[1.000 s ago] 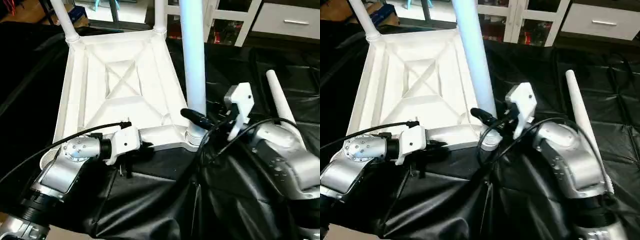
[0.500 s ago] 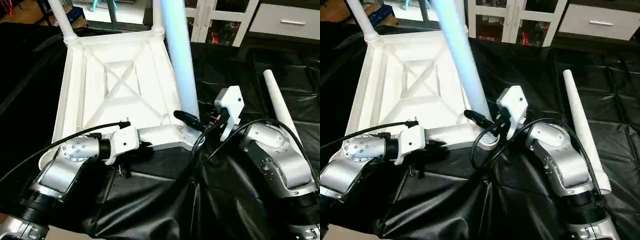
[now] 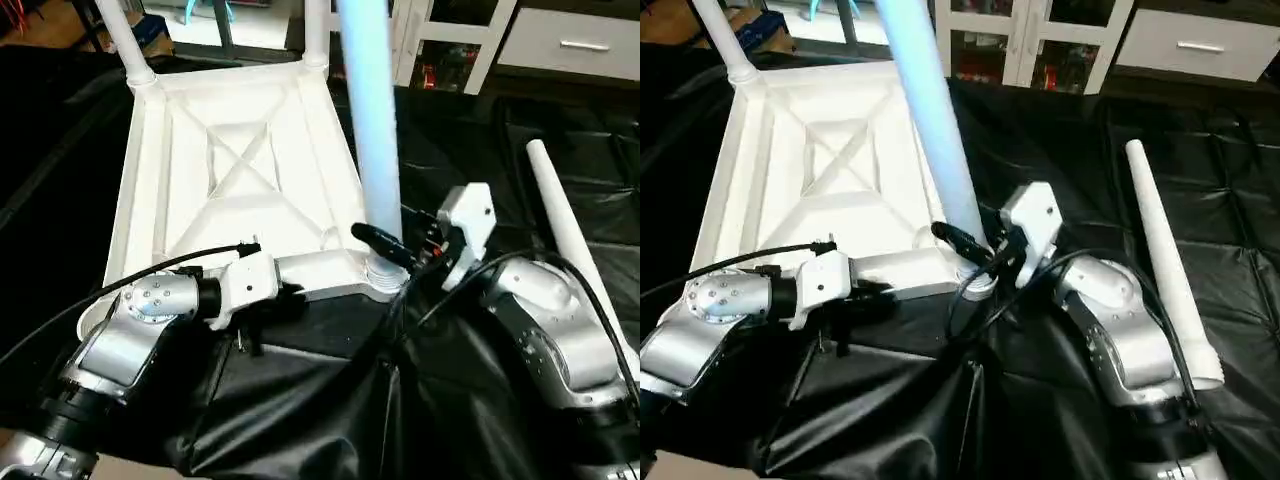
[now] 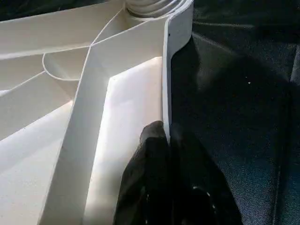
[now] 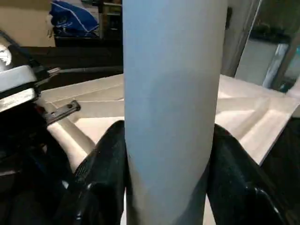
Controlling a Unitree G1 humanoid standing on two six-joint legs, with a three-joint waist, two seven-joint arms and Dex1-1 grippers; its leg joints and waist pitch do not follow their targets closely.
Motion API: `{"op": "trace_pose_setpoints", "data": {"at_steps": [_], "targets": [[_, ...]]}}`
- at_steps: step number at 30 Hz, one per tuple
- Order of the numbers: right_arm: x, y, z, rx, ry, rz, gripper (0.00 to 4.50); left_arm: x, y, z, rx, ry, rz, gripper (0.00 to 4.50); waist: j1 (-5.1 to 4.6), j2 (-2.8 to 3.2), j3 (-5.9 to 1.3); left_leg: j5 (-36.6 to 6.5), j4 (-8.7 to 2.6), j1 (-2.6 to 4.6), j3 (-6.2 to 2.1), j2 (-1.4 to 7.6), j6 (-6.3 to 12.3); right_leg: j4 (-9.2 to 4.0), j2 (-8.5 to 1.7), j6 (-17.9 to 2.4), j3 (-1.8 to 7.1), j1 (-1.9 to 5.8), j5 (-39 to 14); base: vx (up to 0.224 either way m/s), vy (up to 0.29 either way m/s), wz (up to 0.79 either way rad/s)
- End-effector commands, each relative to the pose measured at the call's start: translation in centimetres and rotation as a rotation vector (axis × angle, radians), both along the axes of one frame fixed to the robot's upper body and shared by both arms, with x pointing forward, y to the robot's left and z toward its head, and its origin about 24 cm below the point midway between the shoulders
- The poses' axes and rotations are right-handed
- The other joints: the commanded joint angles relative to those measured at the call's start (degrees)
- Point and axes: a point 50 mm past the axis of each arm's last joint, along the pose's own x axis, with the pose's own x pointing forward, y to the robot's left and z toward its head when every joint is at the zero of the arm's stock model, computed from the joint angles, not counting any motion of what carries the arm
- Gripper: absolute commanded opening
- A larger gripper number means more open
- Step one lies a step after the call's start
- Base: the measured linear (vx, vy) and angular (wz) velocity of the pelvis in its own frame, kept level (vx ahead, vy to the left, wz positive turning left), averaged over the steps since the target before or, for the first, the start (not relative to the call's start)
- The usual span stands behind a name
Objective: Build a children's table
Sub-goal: Insert table leg to table base
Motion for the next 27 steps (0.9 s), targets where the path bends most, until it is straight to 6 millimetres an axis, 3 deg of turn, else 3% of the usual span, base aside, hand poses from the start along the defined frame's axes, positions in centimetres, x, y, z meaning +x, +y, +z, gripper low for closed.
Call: {"op": "trace_pose_setpoints", "data": {"at_steps": [1, 13, 18, 27], "targets": [[-0.9, 0.5, -1.3, -0.043, 0.040, 0.065, 1.80, -0.2, 0.9, -1.9, 0.056, 0.062, 0.065, 0.00, 0.08, -0.80, -3.23, -10.09, -3.57, 1.02, -0.93, 2.63, 5.52, -3.03, -2.09, -12.58, 1.63, 2.50, -10.26, 0.000, 0.000, 0.00], [-2.2, 0.4, -2.5, -0.047, 0.095, 0.101, 1.80, -0.1, 0.8, -1.8, 0.057, 0.059, 0.062, 0.00, 0.08, -0.71, -3.05, -11.36, -3.72, 1.05, -0.98, 2.63, 5.56, -3.28, -2.06, -12.54, 1.62, 2.41, -11.54, 0.000, 0.000, 0.00], [-2.9, 1.6, -3.1, -0.049, 0.185, 0.195, 1.80, -0.1, 0.9, -1.8, 0.058, 0.060, 0.061, 0.00, 0.09, -0.60, -2.99, -11.71, -3.82, 1.04, -1.03, 2.62, 5.39, -3.30, -2.01, -12.53, 1.60, 2.42, -11.64, 0.000, 0.000, 0.00], [-1.6, 2.5, -2.5, 0.017, 0.239, 0.188, 1.80, 0.0, 0.9, -1.8, 0.059, 0.059, 0.064, 0.00, 0.01, -0.64, -3.10, -12.00, -3.85, 1.19, -1.02, 2.63, 4.44, -3.30, -2.08, -12.71, 1.64, 2.28, -11.76, 0.000, 0.000, 0.00]]}}
